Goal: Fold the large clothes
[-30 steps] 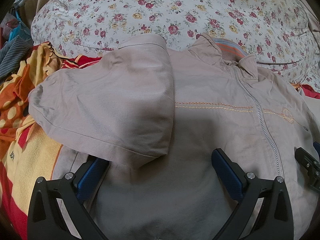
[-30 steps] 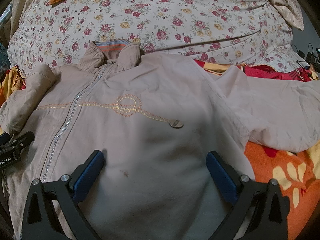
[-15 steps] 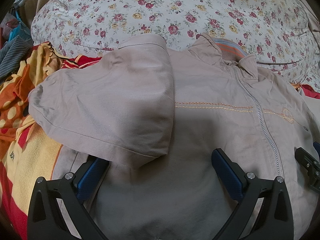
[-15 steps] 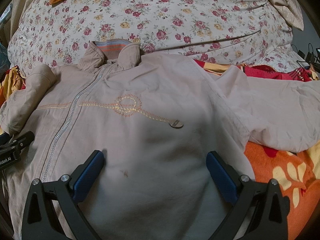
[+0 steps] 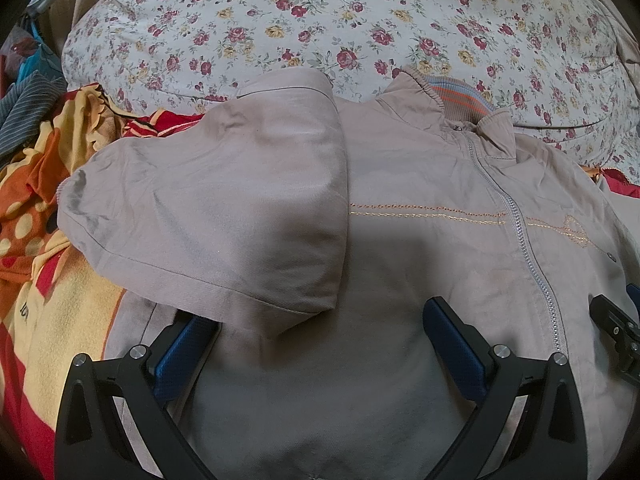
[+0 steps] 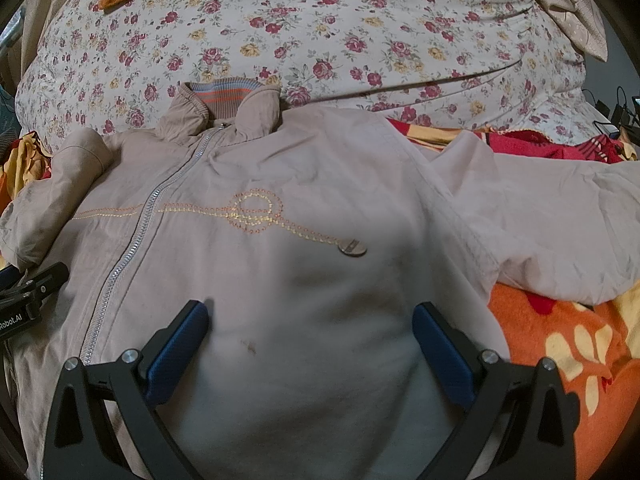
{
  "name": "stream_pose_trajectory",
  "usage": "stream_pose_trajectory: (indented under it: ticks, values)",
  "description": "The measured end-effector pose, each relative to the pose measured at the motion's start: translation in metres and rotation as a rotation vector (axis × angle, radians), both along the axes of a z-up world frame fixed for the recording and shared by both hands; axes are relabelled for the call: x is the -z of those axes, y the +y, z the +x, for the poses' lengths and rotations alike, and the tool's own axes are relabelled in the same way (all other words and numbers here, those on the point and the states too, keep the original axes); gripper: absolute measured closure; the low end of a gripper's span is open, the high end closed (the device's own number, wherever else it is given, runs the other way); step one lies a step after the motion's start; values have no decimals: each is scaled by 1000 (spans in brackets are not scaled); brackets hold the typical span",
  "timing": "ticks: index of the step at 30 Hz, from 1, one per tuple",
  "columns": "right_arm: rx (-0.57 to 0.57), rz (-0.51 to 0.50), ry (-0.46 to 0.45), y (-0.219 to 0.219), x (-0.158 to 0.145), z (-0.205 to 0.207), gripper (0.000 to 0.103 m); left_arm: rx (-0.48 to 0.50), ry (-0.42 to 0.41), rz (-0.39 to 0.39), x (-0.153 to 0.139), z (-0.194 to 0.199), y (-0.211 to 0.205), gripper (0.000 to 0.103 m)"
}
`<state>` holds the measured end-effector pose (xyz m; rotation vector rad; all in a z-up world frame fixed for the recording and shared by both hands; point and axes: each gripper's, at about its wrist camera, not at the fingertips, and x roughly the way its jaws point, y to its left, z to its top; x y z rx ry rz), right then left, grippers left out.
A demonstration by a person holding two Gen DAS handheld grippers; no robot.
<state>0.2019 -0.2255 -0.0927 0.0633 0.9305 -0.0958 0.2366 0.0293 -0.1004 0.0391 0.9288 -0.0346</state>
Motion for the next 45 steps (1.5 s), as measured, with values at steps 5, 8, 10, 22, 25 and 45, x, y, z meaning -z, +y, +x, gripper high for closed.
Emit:
stream_pose_trajectory:
  ticks: [5,8,10,22,25,45]
  values:
    - [0,0,0,0,0,0,0,0,0,0,0,0,0,7]
    - [0,0,0,0,0,0,0,0,0,0,0,0,0,7]
    - [0,0,0,0,0,0,0,0,0,0,0,0,0,7]
    - [0,0,2,0,0,0,0,-4,7,-2,0,0,0,7]
    - [0,0,2,0,0,0,0,-4,7,-2,0,0,0,7]
    - [0,0,3,0,0,0,0,-4,7,-2,0,0,0,7]
